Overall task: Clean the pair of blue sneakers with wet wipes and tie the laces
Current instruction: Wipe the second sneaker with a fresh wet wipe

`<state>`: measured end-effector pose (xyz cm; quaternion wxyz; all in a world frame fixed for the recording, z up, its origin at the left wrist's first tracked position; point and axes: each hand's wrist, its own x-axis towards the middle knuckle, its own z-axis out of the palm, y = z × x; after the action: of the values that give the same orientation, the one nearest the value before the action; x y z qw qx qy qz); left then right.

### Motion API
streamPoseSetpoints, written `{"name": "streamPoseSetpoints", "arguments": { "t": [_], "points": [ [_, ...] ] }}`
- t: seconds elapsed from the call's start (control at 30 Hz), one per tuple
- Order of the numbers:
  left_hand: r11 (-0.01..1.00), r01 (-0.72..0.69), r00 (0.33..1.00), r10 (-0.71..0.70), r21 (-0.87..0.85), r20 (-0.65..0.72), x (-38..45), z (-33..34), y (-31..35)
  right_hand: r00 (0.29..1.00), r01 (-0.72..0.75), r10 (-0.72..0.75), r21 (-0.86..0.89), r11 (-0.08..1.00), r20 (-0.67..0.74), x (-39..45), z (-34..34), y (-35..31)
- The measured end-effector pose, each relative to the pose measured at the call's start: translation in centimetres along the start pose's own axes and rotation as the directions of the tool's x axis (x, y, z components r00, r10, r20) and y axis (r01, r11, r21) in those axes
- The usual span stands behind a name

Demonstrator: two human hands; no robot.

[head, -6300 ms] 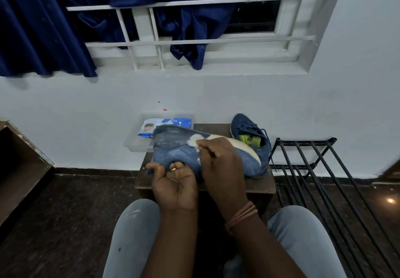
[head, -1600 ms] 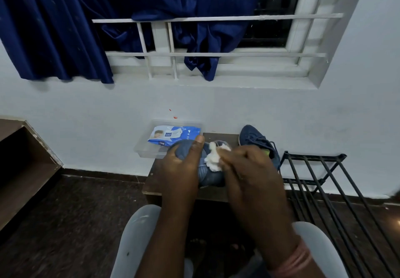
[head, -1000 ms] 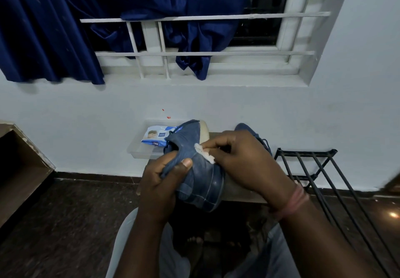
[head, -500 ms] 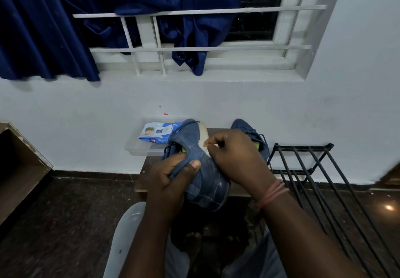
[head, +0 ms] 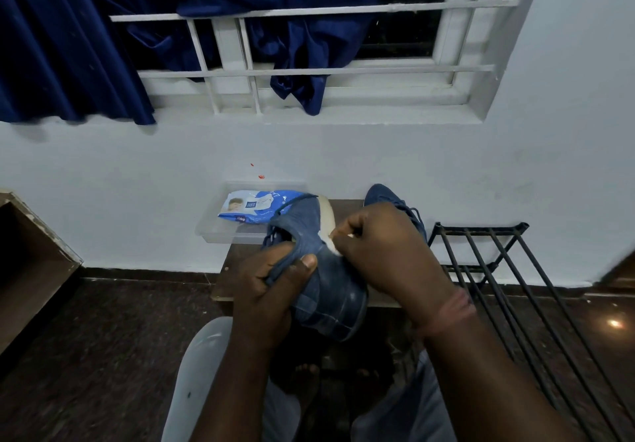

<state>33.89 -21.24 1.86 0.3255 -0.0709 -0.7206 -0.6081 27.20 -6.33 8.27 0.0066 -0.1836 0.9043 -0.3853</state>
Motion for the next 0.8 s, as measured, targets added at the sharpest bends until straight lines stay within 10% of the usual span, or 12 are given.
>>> {"name": "streamPoseSetpoints", "arguments": {
  "t": [0.8],
  "points": [
    [0.977, 0.067, 0.996, -0.056, 0.203, -0.063, 0.5, 0.5, -1.5, 0.997, 0.02, -0.004, -0.202, 0.979, 0.08, -0.7, -0.3, -0.3]
  ]
}}
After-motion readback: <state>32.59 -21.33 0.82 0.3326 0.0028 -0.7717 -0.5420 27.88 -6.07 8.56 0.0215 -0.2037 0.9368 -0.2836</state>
